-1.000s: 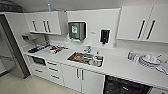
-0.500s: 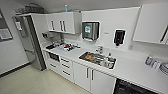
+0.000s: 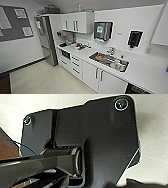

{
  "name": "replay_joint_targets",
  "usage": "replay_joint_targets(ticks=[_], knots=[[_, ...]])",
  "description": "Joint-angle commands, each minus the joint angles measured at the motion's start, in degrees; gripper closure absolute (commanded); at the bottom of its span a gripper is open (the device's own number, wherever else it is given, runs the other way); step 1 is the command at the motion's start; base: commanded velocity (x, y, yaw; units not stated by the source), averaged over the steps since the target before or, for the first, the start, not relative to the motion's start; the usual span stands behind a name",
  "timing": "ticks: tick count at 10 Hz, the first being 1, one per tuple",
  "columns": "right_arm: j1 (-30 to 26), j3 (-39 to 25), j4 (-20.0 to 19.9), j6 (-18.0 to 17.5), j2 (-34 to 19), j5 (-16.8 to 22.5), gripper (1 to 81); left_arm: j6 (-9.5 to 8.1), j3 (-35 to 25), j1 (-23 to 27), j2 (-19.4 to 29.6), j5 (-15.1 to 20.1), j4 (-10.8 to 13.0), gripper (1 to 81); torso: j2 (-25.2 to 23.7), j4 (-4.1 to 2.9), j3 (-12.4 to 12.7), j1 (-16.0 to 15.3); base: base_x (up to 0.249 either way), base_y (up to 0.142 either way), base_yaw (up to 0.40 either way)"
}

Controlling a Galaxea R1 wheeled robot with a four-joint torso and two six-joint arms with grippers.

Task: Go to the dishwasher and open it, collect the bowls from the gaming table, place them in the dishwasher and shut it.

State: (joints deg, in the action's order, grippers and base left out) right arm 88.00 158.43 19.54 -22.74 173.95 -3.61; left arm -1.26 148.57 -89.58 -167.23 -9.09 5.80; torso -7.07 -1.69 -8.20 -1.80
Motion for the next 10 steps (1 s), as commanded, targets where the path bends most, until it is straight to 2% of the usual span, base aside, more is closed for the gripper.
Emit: replay_joint_targets(ticks=[1,10], knots=[[-3.7,-0.7,1.0,0.1,-1.2,2.3,1.0,0.29,-0.2,1.9,0.3,2.7,-0.1,1.0,0.0,0.0,0.0,0.0,0.0,0.0,0.343],[-3.7,-0.3,2.3,0.1,-0.7,2.4,1.0,0.38,-0.2,1.7,-0.2,2.5,0.6,1.0,0.0,0.0,0.0,0.0,0.0,0.0,0.343]])
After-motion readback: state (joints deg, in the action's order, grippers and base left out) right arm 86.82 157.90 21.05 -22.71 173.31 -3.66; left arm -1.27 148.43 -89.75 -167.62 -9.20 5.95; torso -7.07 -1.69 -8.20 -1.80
